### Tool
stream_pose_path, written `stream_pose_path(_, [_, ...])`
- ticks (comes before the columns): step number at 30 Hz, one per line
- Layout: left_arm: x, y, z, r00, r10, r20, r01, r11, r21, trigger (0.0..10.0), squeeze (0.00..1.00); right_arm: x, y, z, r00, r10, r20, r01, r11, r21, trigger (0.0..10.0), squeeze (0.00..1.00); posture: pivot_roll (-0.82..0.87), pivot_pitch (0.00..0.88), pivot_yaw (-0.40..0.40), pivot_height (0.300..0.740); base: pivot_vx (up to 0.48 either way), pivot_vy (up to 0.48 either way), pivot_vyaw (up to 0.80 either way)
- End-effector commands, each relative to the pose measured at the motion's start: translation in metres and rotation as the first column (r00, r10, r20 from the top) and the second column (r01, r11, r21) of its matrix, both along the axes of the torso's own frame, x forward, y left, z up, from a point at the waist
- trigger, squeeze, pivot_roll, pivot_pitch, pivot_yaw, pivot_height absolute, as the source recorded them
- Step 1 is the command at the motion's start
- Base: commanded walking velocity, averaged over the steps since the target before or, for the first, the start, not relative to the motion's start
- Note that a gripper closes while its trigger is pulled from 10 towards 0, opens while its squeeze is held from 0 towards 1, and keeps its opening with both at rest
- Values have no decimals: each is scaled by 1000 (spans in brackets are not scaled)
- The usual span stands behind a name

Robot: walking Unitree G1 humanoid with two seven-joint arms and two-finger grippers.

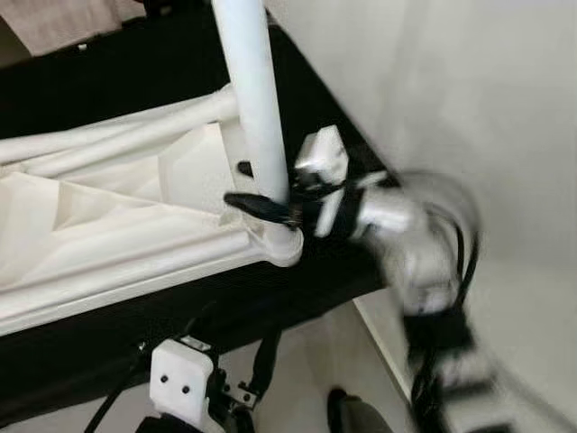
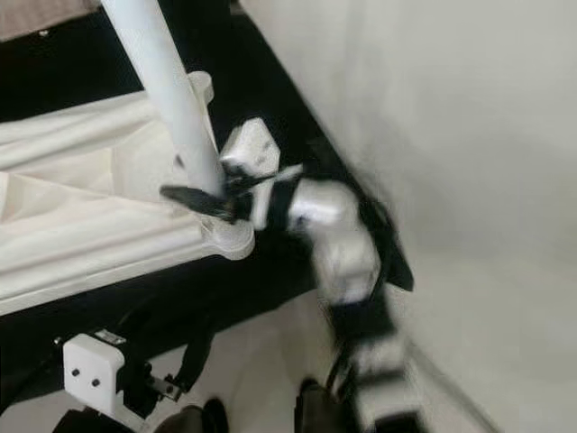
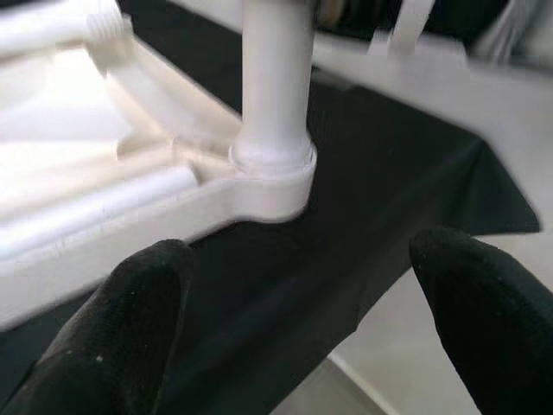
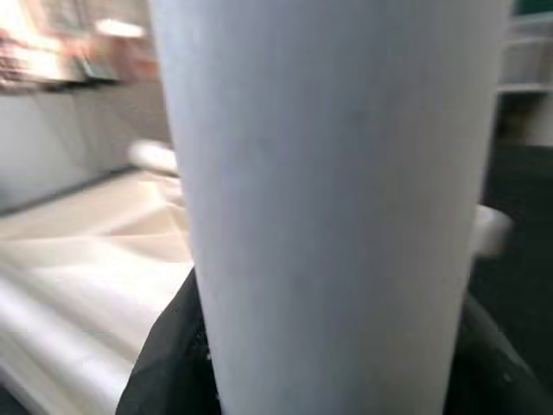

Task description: Building children table

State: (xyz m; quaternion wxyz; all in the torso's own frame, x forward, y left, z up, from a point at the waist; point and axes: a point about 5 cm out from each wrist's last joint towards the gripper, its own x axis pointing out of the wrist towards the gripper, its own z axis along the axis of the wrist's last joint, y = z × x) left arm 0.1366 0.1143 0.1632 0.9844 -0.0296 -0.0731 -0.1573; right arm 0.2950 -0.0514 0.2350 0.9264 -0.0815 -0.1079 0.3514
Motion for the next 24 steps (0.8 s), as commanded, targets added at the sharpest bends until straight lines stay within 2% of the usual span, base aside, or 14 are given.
stream_pose_path(1, [-2, 2, -3, 1000, 4, -24, -3, 1000, 15, 10000, 0, 0, -18, -61, 937, -185, -296, 157, 981, -116, 0, 0, 2, 325, 50, 740, 0, 0, 0])
stream_pose_path(5, [0, 2, -6, 1000, -5, -26, 6, 1000, 16, 10000, 0, 7, 2, -50, 955, -106, -278, 92, 994, -64, 0, 0, -4, 299, 49, 740, 0, 0, 0])
stream_pose_path(10, [1, 1, -6, 1000, -2, -22, 3, 1000, 16, 10000, 0, 11, 10, -38, 963, -73, -260, 60, 997, -58, 0, 0, 0, 291, 39, 740, 0, 0, 0])
stream_pose_path(11, [1, 1, -6, 1000, 4, -20, -3, 1000, 16, 10000, 0, 10, 13, -34, 966, -40, -256, 28, 998, -52, 1216, 0, -1, 290, 37, 740, 0, 0, 0])
stream_pose_path(12, [1, 1, -6, 1000, 9, -19, -9, 1000, 16, 10000, 0, 12, 13, -28, 970, -15, -241, 1, 998, -57, 10000, 0, -1, 290, 37, 740, 0, 0, 0])
stream_pose_path(13, [1, 1, -6, 1000, 9, -19, -9, 1000, 16, 10000, 0, 12, 13, -28, 970, -15, -241, 1, 998, -57, 10000, 0, -1, 290, 37, 740, 0, 0, 0])
stream_pose_path(14, [2, 1, -6, 1000, 11, -18, -11, 1000, 15, 10000, 0, 12, 16, -18, 971, 84, -224, -92, 995, -24, 10000, 0, 0, 288, 33, 740, 0, 0, 0])
stream_pose_path(15, [2, 0, -6, 1000, 11, -17, -11, 1000, 14, 10000, 0, 17, 14, -4, 969, 178, -170, -181, 983, -6, 10000, 878, -1, 284, 30, 740, 0, 0, 0])
stream_pose_path(16, [2, 0, -6, 1000, 11, -17, -11, 1000, 14, 10000, 0, 17, 14, -4, 969, 178, -170, -181, 983, -6, 10000, 878, -1, 284, 30, 740, 0, 0, 0])
stream_pose_path(17, [2, 0, -6, 1000, 10, -17, -10, 1000, 13, 10000, 0, 20, 12, 5, 964, 233, -131, -235, 972, 2, 10000, 1000, -1, 284, 30, 740, 0, 0, 0])
stream_pose_path(19, [2, -1, -6, 1000, 5, -17, -5, 1000, 11, 10000, 0, 24, 9, 19, 892, 444, -85, -447, 895, -14, 10000, 1000, 7, 283, 28, 740, 0, 0, 0])
stream_pose_path(20, [1, -2, -6, 1000, 4, -17, -3, 1000, 10, 10000, 0, 24, 7, 25, 834, 546, -72, -550, 834, -38, 10000, 1000, 9, 284, 28, 740, 0, 0, 0])
stream_pose_path(21, [1, -2, -6, 1000, 4, -17, -3, 1000, 10, 10000, 0, 24, 7, 25, 834, 546, -72, -550, 834, -38, 10000, 1000, 9, 284, 28, 740, 0, 0, 0])
stream_pose_path(24, [0, -2, -6, 1000, 6, -18, -6, 1000, 10, 10000, 0, 22, 1, 35, 677, 734, -56, -732, 665, -145, 10000, 1000, 21, 289, 26, 740, 0, 0, 0])
